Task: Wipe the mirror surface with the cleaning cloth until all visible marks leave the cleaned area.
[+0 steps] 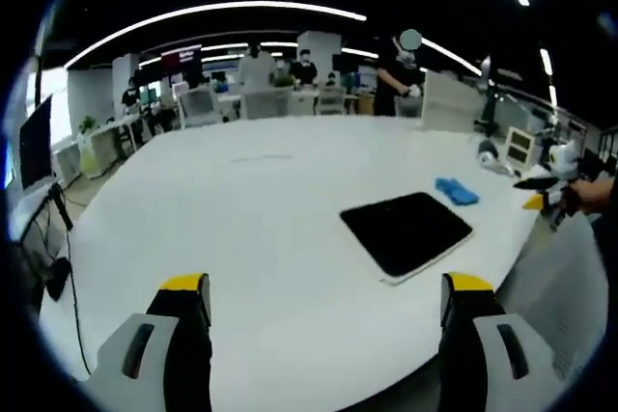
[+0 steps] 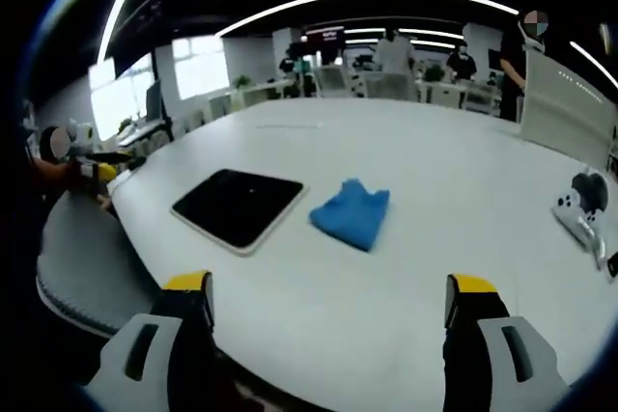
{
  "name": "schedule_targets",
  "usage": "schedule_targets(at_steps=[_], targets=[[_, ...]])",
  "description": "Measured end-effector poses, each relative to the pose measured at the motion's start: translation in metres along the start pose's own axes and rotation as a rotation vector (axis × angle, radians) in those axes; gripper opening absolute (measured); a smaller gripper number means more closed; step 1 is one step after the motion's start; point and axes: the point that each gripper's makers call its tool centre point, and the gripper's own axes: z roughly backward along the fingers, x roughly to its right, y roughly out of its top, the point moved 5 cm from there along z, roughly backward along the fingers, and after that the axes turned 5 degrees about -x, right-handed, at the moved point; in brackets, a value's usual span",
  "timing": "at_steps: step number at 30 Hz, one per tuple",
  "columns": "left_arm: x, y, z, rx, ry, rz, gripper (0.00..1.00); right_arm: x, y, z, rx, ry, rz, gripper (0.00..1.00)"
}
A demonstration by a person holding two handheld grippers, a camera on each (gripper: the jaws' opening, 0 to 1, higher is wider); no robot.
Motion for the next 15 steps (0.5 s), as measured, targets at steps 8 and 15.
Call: schedule_targets(at_steps=[8, 15], targets=[[0.011, -0.010, -0.007, -0.054, -0.024, -0.099, 0.99, 0.006, -0.007, 0.005, -0.018, -0.026, -0.045, 0.98], [0.014, -0.011, -0.011, -0.065, -0.042, -0.115, 0.99, 0.004, -0.010, 0.009, -0.007, -0.022, -0.034, 1.00]])
